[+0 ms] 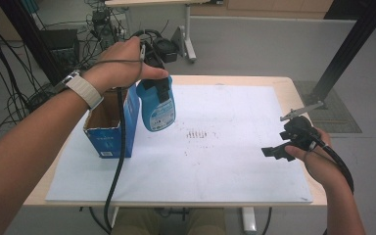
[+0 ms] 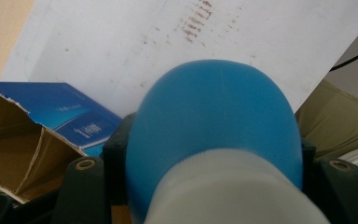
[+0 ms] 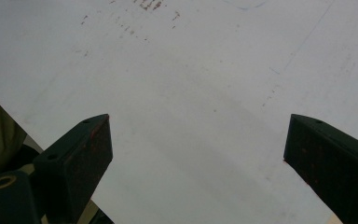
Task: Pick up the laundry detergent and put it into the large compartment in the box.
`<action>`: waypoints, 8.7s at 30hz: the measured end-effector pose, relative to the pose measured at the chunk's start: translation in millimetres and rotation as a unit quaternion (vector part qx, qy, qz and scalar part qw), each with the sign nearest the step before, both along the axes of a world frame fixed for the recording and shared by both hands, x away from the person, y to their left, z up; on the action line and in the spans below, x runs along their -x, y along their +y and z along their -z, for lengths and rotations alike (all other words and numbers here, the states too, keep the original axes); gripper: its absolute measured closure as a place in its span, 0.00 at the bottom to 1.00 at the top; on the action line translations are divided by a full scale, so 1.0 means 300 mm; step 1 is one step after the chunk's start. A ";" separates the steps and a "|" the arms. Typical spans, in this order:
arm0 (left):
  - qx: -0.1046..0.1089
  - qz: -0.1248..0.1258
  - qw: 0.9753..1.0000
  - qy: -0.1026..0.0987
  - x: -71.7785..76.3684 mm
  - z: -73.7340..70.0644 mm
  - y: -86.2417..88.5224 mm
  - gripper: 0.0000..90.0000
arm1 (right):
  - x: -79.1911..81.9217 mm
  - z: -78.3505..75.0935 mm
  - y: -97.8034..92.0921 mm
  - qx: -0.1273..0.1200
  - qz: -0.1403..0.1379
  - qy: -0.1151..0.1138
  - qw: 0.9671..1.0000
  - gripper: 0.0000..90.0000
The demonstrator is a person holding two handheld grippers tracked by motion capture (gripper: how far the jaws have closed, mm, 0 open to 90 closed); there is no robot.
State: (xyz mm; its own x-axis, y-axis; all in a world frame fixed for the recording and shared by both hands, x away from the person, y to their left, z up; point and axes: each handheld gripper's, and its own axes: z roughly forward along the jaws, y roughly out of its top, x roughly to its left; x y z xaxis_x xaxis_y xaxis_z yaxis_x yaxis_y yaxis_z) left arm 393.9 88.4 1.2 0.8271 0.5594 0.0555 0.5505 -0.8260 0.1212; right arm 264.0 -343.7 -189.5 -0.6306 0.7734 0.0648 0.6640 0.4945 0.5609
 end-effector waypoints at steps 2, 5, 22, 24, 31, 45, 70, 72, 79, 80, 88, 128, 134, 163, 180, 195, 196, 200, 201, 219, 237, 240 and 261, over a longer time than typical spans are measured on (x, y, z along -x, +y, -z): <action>0.001 -0.009 1.000 0.002 -0.003 -0.016 0.005 0.43 | -0.003 -0.001 0.003 0.001 0.000 0.001 1.000 0.09; 0.001 -0.025 1.000 -0.004 0.001 -0.043 0.009 0.43 | -0.004 -0.001 0.005 0.001 -0.001 0.000 1.000 0.09; 0.015 -0.133 0.991 0.009 -0.036 -0.194 0.093 0.43 | -0.006 -0.002 0.003 -0.001 -0.003 -0.002 1.000 0.09; 0.019 -0.148 0.989 0.011 -0.042 -0.210 0.112 0.43 | -0.006 -0.003 0.003 -0.002 -0.004 -0.002 1.000 0.09; 0.018 -0.193 0.981 0.009 -0.054 -0.272 0.172 0.43 | -0.008 -0.004 0.002 -0.001 -0.004 -0.002 1.000 0.09; 0.025 -0.303 0.952 0.028 -0.085 -0.322 0.307 0.43 | -0.011 -0.003 -0.002 -0.004 -0.005 -0.004 1.000 0.09; 0.033 -0.423 0.904 0.046 -0.137 -0.226 0.472 0.43 | -0.015 0.021 -0.008 -0.010 -0.004 -0.002 1.000 0.09; 0.030 -0.431 0.901 0.044 -0.142 -0.209 0.478 0.43 | -0.015 0.023 -0.009 -0.010 -0.004 -0.003 1.000 0.09; 0.033 -0.445 0.894 0.042 -0.157 -0.165 0.501 0.43 | -0.021 0.033 -0.014 -0.011 -0.003 0.000 1.000 0.09; 0.033 -0.447 0.893 0.041 -0.159 -0.158 0.502 0.43 | -0.022 0.034 -0.014 -0.011 -0.003 0.000 1.000 0.09; 0.025 -0.444 0.894 0.047 -0.188 -0.086 0.501 0.43 | -0.027 0.043 -0.013 -0.013 -0.003 0.003 1.000 0.09; 0.021 -0.443 0.896 0.029 -0.206 0.257 0.495 0.43 | -0.037 0.080 -0.022 -0.014 -0.007 0.005 1.000 0.09; 0.019 -0.441 0.897 0.022 -0.199 0.300 0.488 0.43 | -0.035 0.085 -0.025 -0.015 -0.003 0.009 1.000 0.09; 0.010 -0.434 0.901 0.022 -0.189 0.470 0.484 0.43 | -0.036 0.106 -0.024 -0.017 -0.003 0.014 1.000 0.09; 0.005 -0.430 0.902 0.031 -0.198 0.508 0.475 0.43 | -0.034 0.107 -0.026 -0.017 -0.002 0.014 1.000 0.09; 0.001 -0.422 0.906 0.031 -0.202 0.512 0.466 0.43 | -0.032 0.113 -0.029 -0.018 -0.002 0.016 1.000 0.09; 0.001 -0.423 0.906 0.031 -0.203 0.513 0.467 0.43 | -0.028 0.111 -0.026 -0.020 0.005 0.021 1.000 0.09; 0.003 -0.423 0.905 0.032 -0.204 0.513 0.472 0.43 | -0.025 0.110 -0.030 -0.019 0.007 0.020 1.000 0.09; 0.002 -0.423 0.905 0.032 -0.204 0.513 0.470 0.43 | -0.024 0.109 -0.031 -0.019 0.007 0.021 1.000 0.09; 0.001 -0.421 0.906 0.033 -0.205 0.513 0.470 0.43 | -0.030 0.096 -0.020 -0.016 0.004 0.019 1.000 0.09; 0.002 -0.422 0.906 0.034 -0.203 0.513 0.472 0.43 | -0.023 0.091 -0.025 -0.016 0.006 0.016 1.000 0.09; 0.002 -0.422 0.906 0.034 -0.203 0.513 0.471 0.43 | -0.023 0.091 -0.025 -0.016 0.007 0.016 1.000 0.09; 0.000 -0.420 0.907 0.034 -0.203 0.513 0.468 0.43 | -0.015 0.087 -0.030 -0.016 0.007 0.014 1.000 0.09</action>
